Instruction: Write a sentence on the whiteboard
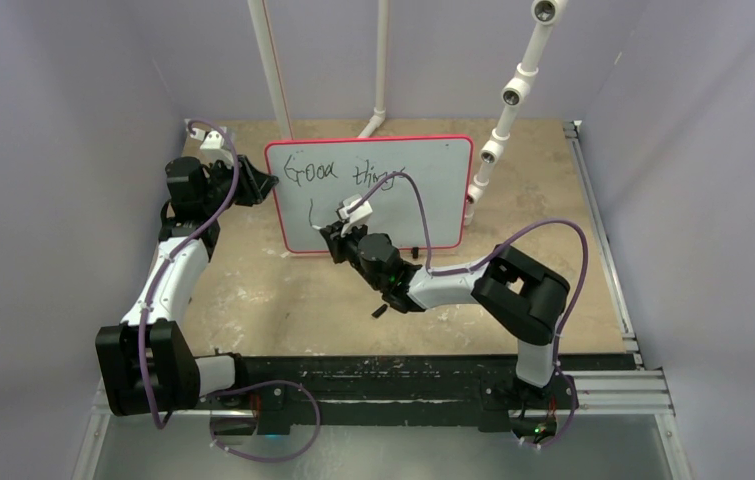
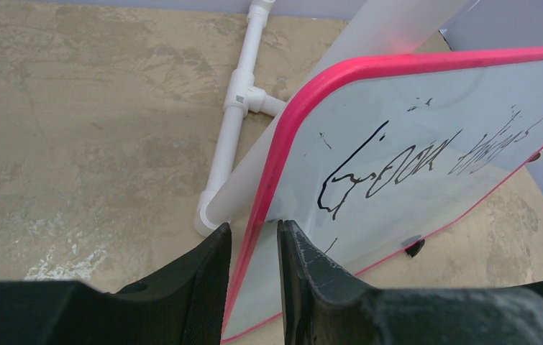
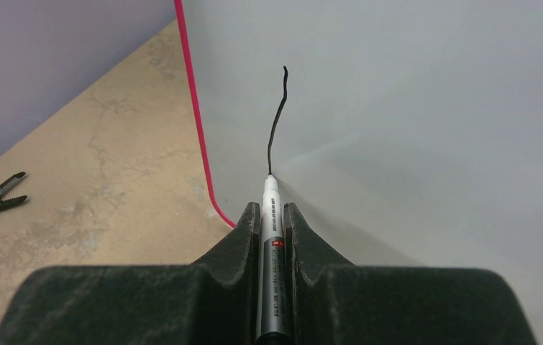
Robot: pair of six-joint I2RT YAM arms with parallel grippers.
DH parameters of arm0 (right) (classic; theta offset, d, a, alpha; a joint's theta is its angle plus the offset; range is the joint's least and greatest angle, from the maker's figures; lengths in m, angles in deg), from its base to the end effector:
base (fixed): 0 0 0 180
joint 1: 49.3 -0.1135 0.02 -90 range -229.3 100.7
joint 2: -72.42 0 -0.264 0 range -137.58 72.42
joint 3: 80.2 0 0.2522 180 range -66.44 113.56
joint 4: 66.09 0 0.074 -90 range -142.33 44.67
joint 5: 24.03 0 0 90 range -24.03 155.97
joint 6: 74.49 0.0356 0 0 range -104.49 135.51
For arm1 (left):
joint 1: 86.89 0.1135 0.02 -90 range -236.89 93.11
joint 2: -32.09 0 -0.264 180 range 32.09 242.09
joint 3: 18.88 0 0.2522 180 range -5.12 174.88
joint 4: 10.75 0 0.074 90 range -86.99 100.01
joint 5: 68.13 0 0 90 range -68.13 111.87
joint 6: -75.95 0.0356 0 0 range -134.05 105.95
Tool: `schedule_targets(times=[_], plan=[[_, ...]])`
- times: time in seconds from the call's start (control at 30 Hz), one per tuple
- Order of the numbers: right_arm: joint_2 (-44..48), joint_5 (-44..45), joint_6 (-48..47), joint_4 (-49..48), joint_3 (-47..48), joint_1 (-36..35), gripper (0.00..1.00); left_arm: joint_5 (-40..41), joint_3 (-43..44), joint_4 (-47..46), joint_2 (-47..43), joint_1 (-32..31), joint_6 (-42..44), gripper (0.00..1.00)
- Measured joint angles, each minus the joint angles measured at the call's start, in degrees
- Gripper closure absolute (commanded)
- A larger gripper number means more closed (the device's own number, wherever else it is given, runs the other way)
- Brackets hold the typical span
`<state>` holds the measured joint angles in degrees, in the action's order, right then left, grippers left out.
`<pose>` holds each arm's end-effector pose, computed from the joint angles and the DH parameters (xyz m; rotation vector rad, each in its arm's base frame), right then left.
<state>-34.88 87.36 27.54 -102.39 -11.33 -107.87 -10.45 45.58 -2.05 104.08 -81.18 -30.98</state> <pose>0.2213 0.3372 0.2048 -0.3688 1.6028 0.6515 0.2888 0.0097 0.3024 0.0308 1.8591 -0.6573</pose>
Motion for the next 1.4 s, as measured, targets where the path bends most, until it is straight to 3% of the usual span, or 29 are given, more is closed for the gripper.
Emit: schedule_targets(times=[1.4], plan=[[0.9, 3.9, 0.7, -3.7, -2.2, -0.6, 1.0, 0.0, 0.0, 0.0, 0.0, 0.0, 0.0, 0.7]])
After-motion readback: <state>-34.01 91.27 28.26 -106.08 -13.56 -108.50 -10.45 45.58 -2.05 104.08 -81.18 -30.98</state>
